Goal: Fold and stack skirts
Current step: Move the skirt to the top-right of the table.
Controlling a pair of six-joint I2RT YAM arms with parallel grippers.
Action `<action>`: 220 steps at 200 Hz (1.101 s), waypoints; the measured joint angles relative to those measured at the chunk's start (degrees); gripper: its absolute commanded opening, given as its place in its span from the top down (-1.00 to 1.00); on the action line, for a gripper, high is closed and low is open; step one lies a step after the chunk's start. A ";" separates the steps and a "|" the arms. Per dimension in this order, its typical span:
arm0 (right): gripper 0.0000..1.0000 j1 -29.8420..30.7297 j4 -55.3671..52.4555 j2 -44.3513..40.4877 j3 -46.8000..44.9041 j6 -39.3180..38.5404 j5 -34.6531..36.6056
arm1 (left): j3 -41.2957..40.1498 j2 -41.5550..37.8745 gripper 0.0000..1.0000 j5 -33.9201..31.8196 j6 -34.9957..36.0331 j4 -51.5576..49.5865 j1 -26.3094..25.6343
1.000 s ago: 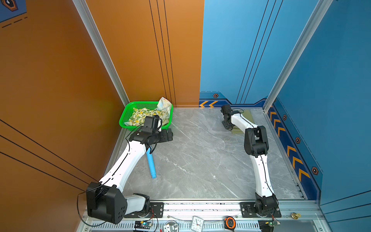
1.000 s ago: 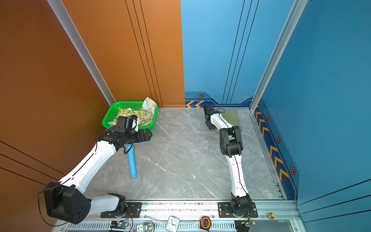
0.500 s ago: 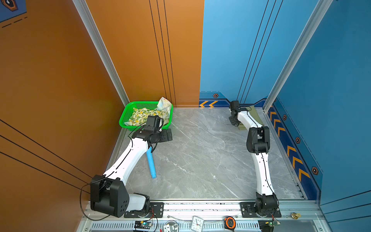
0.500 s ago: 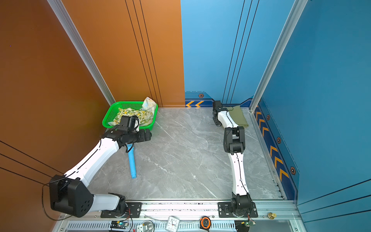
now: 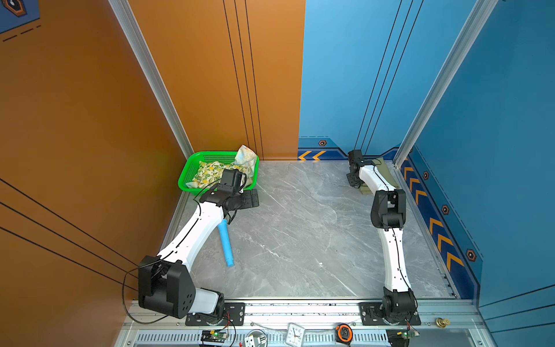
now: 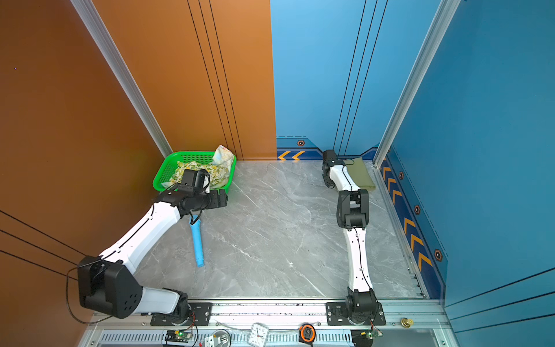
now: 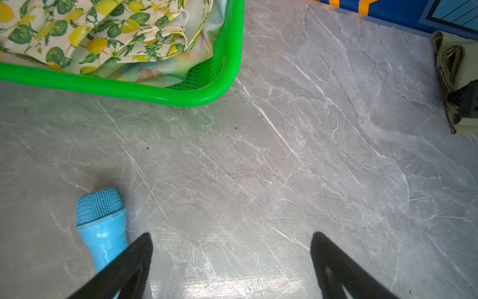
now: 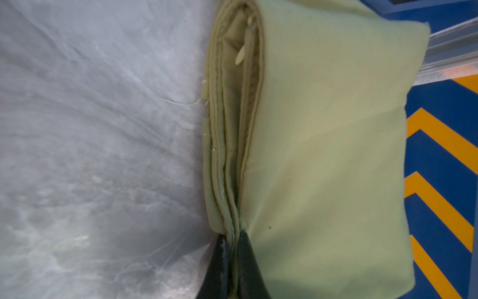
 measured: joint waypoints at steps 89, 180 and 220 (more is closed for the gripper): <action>1.00 -0.90 0.07 -3.69 -6.38 5.70 0.57 | 0.00 -0.02 -0.92 -0.04 -0.02 0.00 -0.79; -0.51 -1.33 -0.39 -6.75 -8.68 8.72 -2.97 | 5.01 2.14 -0.99 -3.56 -0.02 -0.94 -1.09; -0.76 -0.85 1.64 -16.61 -15.67 13.68 -11.15 | 14.25 9.79 -1.00 -8.72 -0.02 -1.38 0.48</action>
